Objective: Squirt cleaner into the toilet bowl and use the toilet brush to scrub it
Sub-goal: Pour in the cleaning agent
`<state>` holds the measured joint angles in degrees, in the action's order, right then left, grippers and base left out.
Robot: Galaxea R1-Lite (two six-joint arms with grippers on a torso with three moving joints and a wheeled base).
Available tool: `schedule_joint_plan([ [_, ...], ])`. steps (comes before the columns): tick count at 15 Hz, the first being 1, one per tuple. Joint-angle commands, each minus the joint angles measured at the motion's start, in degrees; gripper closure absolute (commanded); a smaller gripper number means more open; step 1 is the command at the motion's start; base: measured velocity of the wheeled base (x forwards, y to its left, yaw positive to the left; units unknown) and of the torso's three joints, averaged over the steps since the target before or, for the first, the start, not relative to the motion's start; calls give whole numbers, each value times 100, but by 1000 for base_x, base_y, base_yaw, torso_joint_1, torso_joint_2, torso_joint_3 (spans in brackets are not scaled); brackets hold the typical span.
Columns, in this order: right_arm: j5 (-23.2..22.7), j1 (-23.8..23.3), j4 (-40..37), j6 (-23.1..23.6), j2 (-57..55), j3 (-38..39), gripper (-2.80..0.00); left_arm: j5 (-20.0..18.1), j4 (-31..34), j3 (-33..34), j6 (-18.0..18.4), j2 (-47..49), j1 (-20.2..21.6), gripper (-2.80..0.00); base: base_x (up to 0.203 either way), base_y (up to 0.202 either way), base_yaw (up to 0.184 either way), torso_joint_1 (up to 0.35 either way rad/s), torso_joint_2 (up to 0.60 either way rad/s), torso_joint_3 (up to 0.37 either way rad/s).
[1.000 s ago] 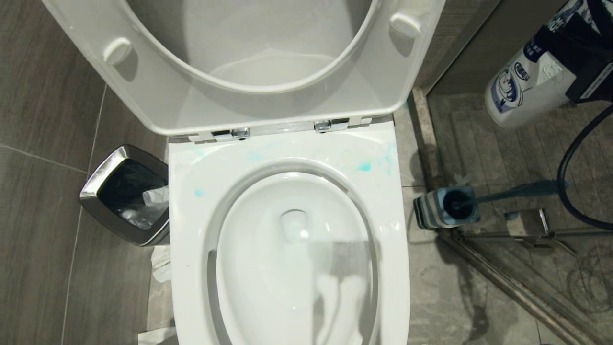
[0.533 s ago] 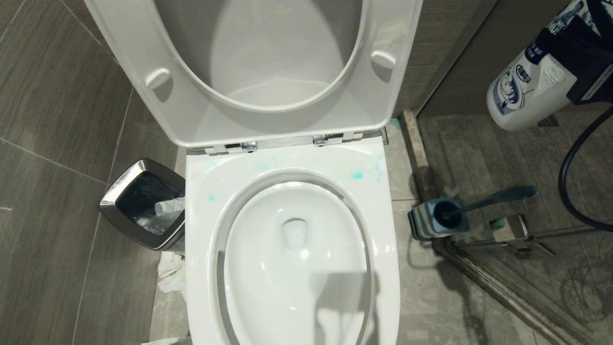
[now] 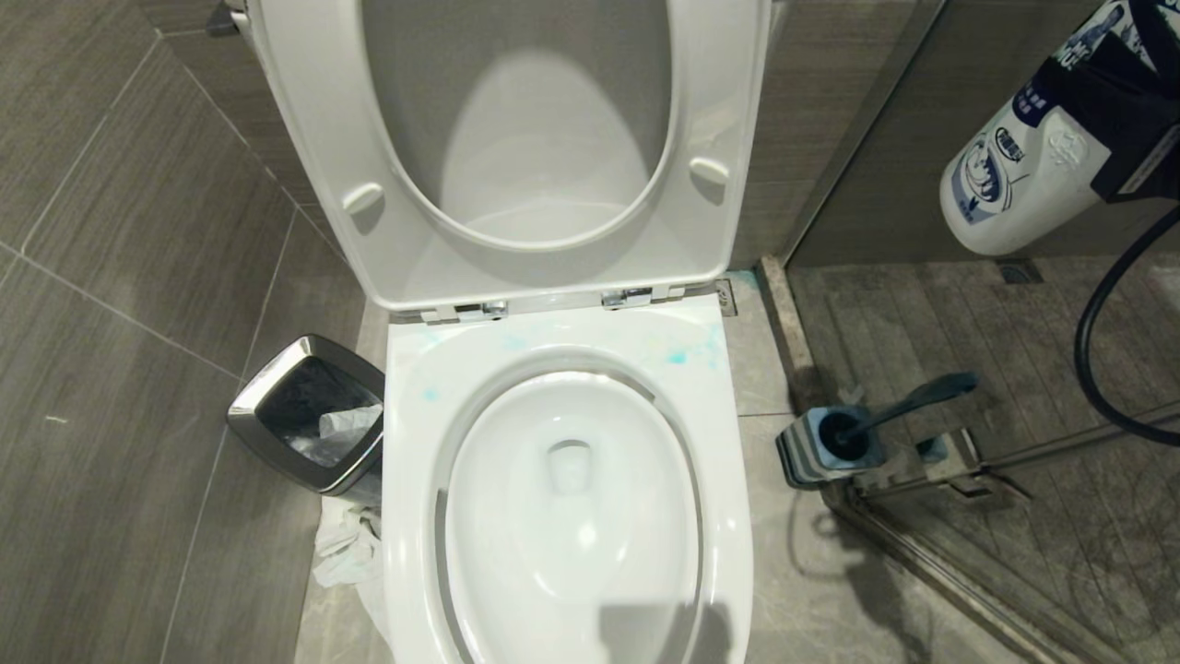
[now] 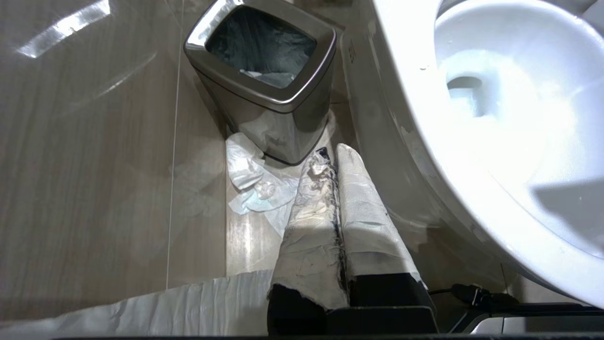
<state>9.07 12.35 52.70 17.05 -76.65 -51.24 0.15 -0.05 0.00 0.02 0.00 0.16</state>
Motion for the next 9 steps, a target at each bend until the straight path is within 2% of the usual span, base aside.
schedule_joint_plan([
  [1,-1,4,30,17,-123,-30,0,3,-4,0,-2,9,2,0,0,0,0,6,7,199],
  [4,-6,69,30,17,-303,-141,0,3,-4,0,-2,1,2,0,0,0,0,-1,2,203],
  [6,35,360,-7,27,-352,-207,0,3,-4,0,-2,7,-7,0,0,0,0,2,4,203],
  [9,605,1177,-391,55,-393,-317,0,3,-4,0,-2,9,2,0,0,0,0,1,3,181],
])
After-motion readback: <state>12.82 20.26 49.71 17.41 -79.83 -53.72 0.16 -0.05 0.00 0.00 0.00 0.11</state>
